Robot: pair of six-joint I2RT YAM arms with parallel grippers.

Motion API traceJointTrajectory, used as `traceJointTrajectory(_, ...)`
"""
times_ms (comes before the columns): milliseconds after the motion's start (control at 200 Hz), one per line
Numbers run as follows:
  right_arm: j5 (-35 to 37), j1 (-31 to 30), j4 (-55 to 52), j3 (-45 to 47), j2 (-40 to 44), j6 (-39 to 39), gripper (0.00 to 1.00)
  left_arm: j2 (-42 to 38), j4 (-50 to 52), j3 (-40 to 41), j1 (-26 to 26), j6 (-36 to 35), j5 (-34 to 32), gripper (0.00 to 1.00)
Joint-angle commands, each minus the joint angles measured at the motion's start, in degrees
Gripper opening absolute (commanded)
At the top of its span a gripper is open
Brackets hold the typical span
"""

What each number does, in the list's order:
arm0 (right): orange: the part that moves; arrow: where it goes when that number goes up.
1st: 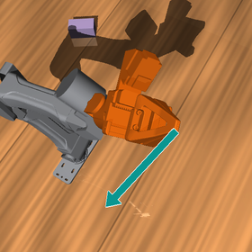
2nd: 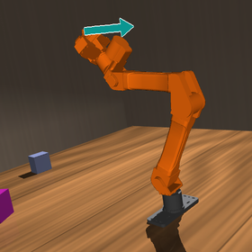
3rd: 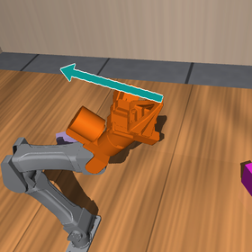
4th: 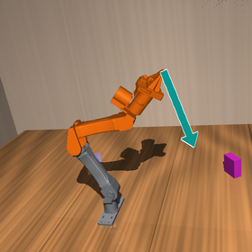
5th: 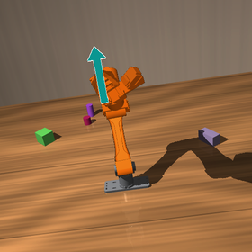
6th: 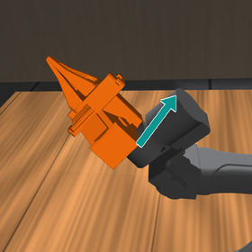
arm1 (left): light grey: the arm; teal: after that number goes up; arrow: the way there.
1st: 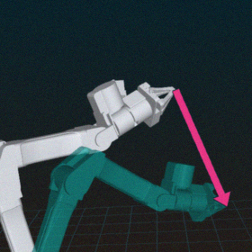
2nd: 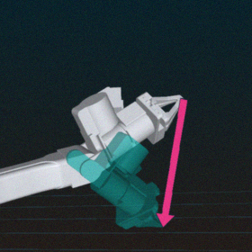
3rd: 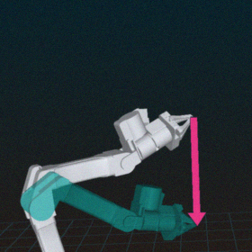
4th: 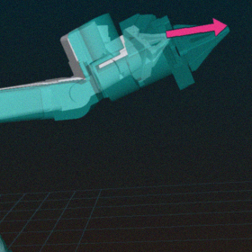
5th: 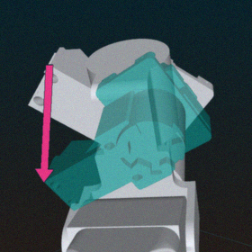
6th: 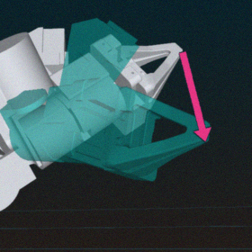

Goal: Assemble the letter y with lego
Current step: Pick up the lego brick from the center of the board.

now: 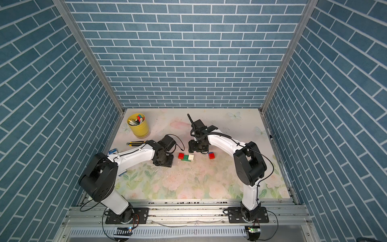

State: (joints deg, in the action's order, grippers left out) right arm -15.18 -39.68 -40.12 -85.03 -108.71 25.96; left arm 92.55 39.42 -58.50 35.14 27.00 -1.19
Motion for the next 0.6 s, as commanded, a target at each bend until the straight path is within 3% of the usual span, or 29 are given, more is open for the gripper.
traceJointTrajectory(0, -3.8, 0.3, -1.8, -3.3, -2.8, -3.1, 0.68, -3.0, 2.4, 0.9, 0.2, 1.0, 0.0, 0.55)
traceJointTrajectory(345, -10.6, -0.1, -2.7, -8.4, -9.5, -5.4, 0.72, -10.1, 4.7, 2.2, -0.4, 2.9, -2.3, 0.58)
traceJointTrajectory(595, -14.9, -0.8, -2.3, -9.3, -12.9, -5.9, 0.73, -9.1, 4.5, 2.7, -0.6, 3.3, -2.4, 0.59)
